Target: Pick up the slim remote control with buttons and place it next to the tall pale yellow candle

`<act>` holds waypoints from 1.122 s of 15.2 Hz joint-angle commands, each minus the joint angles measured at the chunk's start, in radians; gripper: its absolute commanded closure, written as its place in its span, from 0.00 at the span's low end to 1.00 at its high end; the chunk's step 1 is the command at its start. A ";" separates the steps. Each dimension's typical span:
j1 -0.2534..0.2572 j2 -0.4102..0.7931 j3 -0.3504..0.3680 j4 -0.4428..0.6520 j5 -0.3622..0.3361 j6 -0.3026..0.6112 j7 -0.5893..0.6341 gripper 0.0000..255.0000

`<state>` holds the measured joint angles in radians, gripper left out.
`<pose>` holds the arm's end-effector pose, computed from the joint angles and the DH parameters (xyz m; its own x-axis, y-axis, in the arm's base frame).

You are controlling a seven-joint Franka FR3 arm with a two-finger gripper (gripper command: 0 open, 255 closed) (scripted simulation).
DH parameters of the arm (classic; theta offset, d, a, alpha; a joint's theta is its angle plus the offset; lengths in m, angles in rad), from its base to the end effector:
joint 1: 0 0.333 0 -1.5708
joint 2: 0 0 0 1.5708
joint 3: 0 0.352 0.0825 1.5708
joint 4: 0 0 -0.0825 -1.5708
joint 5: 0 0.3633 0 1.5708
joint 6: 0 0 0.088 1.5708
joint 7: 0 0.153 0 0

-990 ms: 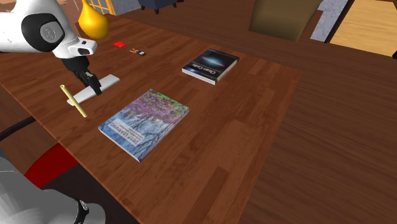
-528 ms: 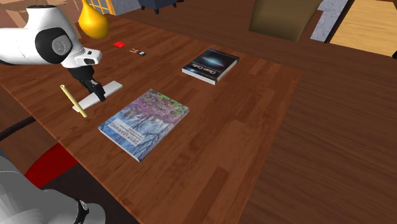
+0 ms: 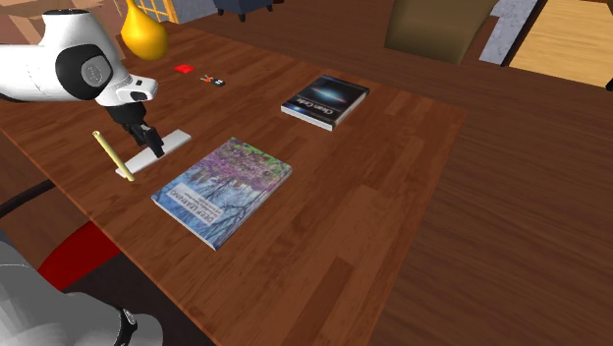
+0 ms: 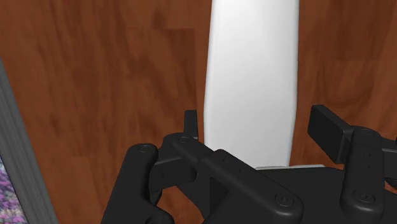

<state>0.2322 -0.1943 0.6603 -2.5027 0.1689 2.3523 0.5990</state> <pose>0.2678 0.3407 0.3442 0.9862 0.1653 0.0076 0.1653 -0.9862 -0.0078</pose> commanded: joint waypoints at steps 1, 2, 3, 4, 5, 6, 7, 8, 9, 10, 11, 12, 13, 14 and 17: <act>0.000 0.000 0.000 0.000 0.000 0.000 0.000 0.00; 0.000 0.000 0.000 0.000 0.000 0.000 0.000 0.00; 0.000 0.000 0.000 0.000 0.000 0.000 0.000 0.00; 0.000 0.000 0.000 0.000 0.000 0.000 0.000 0.00; 0.000 0.000 0.000 0.000 0.000 0.000 0.000 0.00; 0.005 -0.029 -0.009 0.014 0.015 -0.040 -0.013 0.00; 0.009 -0.056 -0.018 0.029 0.028 -0.079 -0.023 0.00; 0.013 -0.080 -0.028 0.046 0.037 -0.118 -0.032 0.00; 0.016 -0.098 -0.036 0.060 0.043 -0.148 -0.037 0.00; 0.016 -0.098 -0.036 0.060 0.043 -0.148 -0.037 0.00; 0.016 -0.098 -0.036 0.060 0.043 -0.148 -0.037 0.00; 0.016 -0.098 -0.036 0.060 0.043 -0.148 -0.037 0.00; 0.016 -0.098 -0.036 0.060 0.043 -0.148 -0.037 0.00; 0.016 -0.098 -0.036 0.060 0.043 -0.148 -0.037 0.00; 0.016 -0.098 -0.036 0.060 0.043 -0.148 -0.037 0.00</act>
